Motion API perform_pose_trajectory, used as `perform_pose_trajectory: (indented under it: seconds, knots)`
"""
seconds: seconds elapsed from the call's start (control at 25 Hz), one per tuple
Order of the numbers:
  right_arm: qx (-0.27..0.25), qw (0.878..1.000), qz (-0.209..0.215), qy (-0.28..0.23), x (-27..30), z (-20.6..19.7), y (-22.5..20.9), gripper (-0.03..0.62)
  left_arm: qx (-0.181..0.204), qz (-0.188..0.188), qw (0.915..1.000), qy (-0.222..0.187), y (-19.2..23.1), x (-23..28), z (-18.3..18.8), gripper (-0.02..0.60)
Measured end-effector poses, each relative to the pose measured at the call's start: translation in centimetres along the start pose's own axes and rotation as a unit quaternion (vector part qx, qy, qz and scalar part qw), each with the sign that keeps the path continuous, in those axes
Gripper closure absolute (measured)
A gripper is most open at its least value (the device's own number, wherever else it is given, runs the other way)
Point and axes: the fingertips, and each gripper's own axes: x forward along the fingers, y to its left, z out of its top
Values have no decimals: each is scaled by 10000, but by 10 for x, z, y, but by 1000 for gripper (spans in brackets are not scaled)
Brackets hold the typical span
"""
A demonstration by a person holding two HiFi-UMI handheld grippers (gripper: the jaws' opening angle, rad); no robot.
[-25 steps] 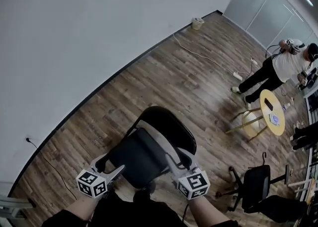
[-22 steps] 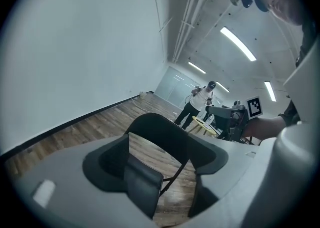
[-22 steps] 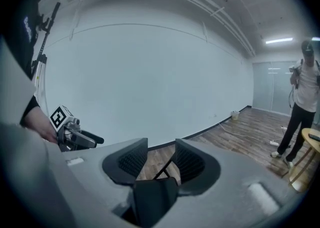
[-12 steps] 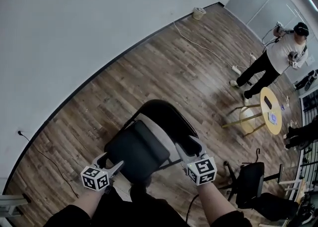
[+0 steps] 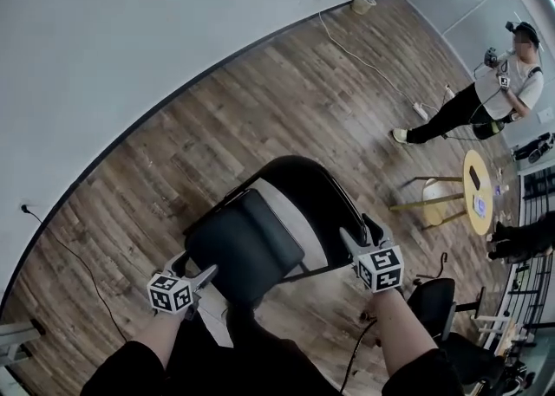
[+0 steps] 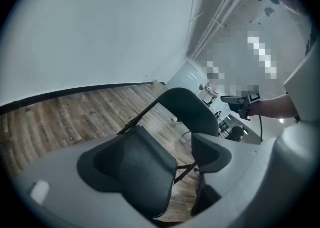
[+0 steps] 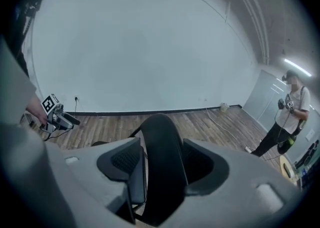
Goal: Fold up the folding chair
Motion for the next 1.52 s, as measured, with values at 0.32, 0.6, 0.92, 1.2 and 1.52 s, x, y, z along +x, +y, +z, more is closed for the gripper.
perform_pose_trajectory:
  seconds: [0.32,0.6,0.92,1.2,1.52]
  knots:
    - [-10,9993,27,375,33,-25,-20,313,-636,224,9974,239,46,26,-47,123]
    - [-65,9976,93,680,53,-37,-36,270,-1220,528,9902,429,78,49,-97,103]
    - [378,9955,22,865,63,-62,-58,241,-2129,1061,9710,254,116,68,-141,61]
    - [289,9962,446,690,76,-58,-60,230,-2581,972,9611,170,134,88,-176,6]
    - [728,9904,1017,583,89,-59,-71,210,-2654,533,9621,325,139,105,-215,6]
